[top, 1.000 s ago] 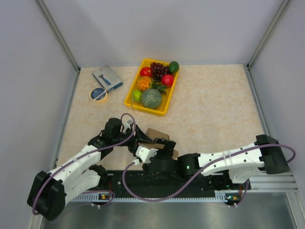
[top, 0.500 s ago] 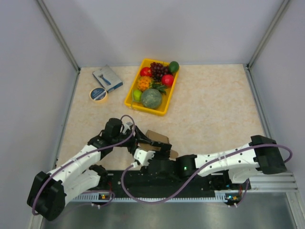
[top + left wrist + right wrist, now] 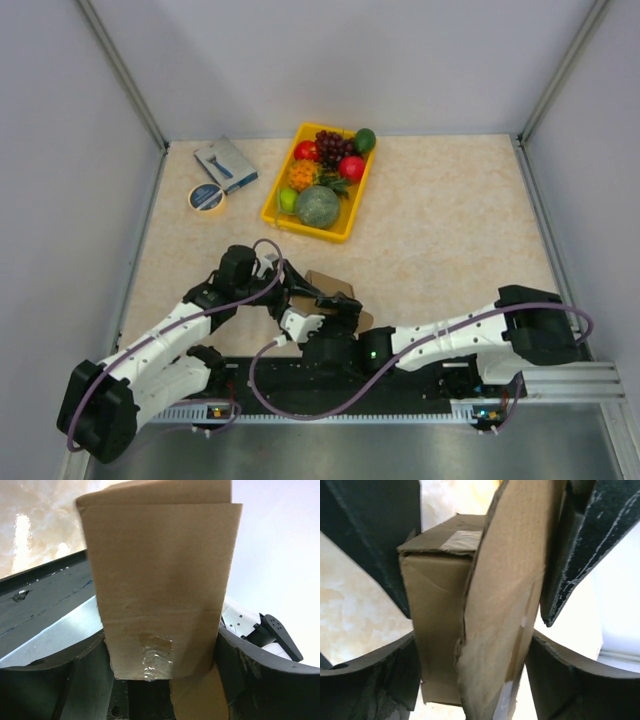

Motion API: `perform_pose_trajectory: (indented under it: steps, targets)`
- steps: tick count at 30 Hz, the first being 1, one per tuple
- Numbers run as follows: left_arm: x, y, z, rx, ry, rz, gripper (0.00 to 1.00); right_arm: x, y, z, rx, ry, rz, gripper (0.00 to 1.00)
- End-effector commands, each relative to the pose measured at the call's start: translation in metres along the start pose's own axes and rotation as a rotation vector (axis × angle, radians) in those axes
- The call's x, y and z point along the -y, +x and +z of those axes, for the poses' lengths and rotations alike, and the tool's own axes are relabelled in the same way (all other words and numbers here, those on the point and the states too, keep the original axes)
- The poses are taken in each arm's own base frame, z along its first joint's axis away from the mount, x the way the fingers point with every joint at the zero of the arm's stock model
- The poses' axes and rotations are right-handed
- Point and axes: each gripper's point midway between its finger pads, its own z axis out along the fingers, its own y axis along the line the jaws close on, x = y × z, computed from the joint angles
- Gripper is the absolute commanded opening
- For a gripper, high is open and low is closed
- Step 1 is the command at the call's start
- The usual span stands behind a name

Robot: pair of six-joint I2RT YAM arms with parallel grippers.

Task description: Fold the paper box

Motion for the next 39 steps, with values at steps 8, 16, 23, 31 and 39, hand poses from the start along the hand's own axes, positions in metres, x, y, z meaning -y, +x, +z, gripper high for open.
perform_pose_trajectory:
  steps: [8, 16, 23, 31, 39]
  targets:
    - [0.033, -0.004, -0.012, 0.066, 0.128, 0.168, 0.9, 0.032, -0.011, -0.008, 0.076, -0.024, 0.142, 0.53]
    - [0.033, -0.036, -0.051, 0.332, 0.157, 0.431, 0.94, 0.031, 0.02, -0.02, 0.007, -0.314, 0.156, 0.48]
    - [0.011, -0.073, -0.105, 0.724, -0.07, 0.77, 0.91, 0.023, 0.04, -0.023, -0.142, -0.522, 0.222, 0.49]
    - [0.004, -0.056, -0.086, 0.63, 0.082, 0.823, 0.82, 0.014, 0.061, -0.008, -0.309, -0.605, 0.134, 0.5]
    - [0.005, -0.04, -0.054, 0.408, 0.222, 0.921, 0.76, 0.022, 0.076, -0.004, -0.36, -0.595, 0.05, 0.64]
